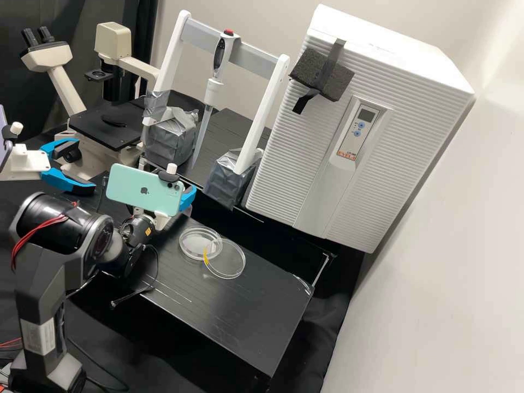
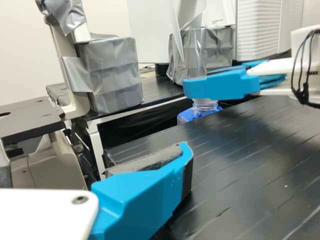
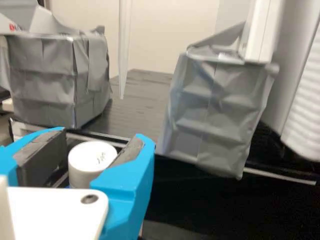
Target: Close the bottle
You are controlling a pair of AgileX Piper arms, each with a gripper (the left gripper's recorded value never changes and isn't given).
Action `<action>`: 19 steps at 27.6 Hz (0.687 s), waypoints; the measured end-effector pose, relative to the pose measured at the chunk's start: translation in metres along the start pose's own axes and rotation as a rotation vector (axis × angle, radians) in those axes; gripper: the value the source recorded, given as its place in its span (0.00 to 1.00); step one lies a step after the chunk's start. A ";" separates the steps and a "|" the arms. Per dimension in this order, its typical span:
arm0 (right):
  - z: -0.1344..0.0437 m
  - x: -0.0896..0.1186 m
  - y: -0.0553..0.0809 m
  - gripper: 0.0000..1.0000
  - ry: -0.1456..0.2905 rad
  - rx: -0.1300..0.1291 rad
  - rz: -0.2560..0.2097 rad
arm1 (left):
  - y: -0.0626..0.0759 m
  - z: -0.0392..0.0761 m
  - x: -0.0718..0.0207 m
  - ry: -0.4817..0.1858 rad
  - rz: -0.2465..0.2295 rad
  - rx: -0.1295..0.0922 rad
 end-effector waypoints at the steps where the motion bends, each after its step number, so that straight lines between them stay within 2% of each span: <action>1: 0.000 -0.002 0.001 1.00 0.001 0.000 0.001 | 0.000 0.000 0.0000 0.000 0.000 0.000; 9: -0.007 -0.017 0.008 1.00 0.040 0.000 0.039 | 0.000 -0.001 0.0000 0.006 0.002 0.001; 14: -0.018 -0.029 0.010 1.00 0.071 -0.031 0.107 | 0.000 -0.001 0.0001 0.014 0.005 -0.005; 17: -0.022 -0.036 0.010 1.00 0.086 -0.031 0.182 | 0.000 0.001 0.0004 0.008 0.004 -0.004; 19: -0.021 -0.039 0.011 1.00 0.078 -0.027 0.209 | 0.000 0.002 0.0006 0.004 0.003 0.011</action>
